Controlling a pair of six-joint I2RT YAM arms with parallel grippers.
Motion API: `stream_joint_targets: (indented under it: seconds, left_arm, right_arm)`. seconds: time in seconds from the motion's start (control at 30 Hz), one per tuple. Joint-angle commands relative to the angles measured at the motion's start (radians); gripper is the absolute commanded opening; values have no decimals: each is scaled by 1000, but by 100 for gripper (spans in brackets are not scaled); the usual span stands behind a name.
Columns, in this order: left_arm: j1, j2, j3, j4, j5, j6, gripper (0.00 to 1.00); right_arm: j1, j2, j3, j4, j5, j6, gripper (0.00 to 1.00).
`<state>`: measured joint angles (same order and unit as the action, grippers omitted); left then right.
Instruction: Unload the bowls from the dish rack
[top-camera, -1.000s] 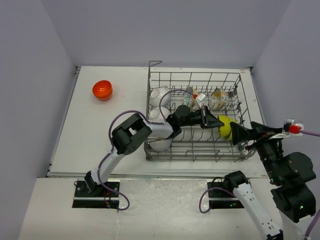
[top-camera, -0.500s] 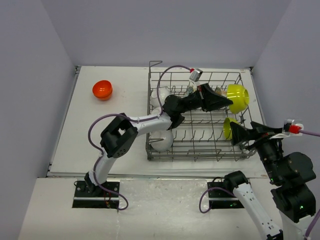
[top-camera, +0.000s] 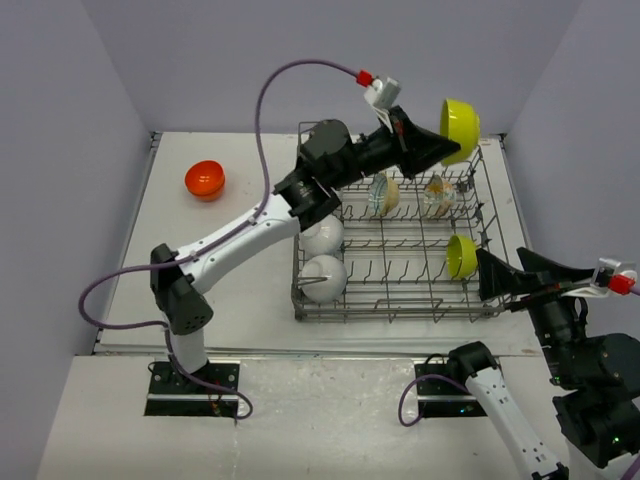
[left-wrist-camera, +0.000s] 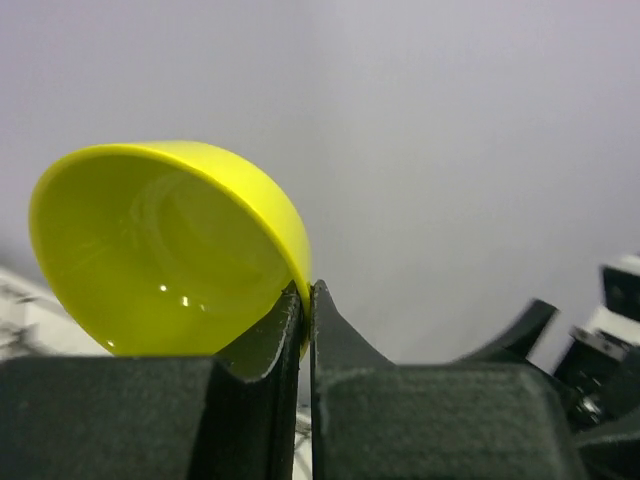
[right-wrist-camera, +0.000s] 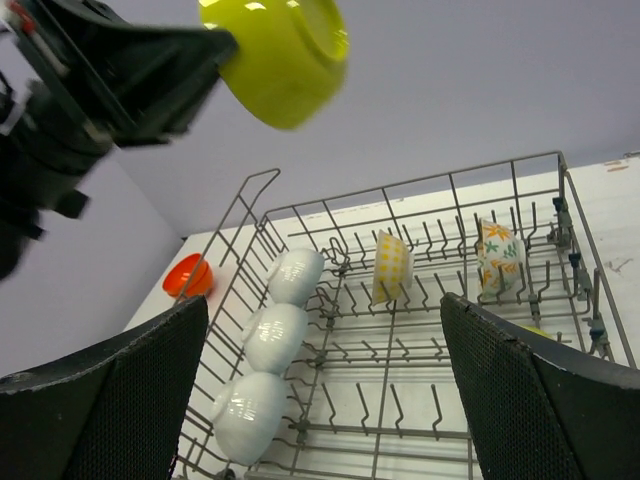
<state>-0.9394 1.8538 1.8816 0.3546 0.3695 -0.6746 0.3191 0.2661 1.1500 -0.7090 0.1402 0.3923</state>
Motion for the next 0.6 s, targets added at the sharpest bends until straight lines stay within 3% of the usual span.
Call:
stream_joint_targets:
  seconds: [0.0,0.03,0.1,0.13,0.17,0.33,0.47,0.57]
  left_arm:
    - [57,-119,145,-470,-329,239,0]
    - [73,-122,174,-549,-544,285,0]
    - [118,-114,286,-804,-715,296,0]
    - [199,-114,304,-872,-786,271,0]
    - [241,-136,297,-969,-799,259,0]
    - [436,-257,93,-1058,-827,276,0]
    - [563,-188,6,-1215,-782,296,0]
    - [593,-153,-146,-1188,-767,300,0]
  right_arm:
    - [1,8,14,25,9,0,99]
    - [1,12,11,25,7,0,99]
    - [1,21,8,23,-2,0,99]
    - [1,22,7,22,-7,2,99]
    - [1,25,5,22,-8,2,99]
    - [1,44,-21,34,-22,-1,99]
    - [1,74,-36,32,-50,-10,99]
    - [1,91,-53,37,-68,-13,99]
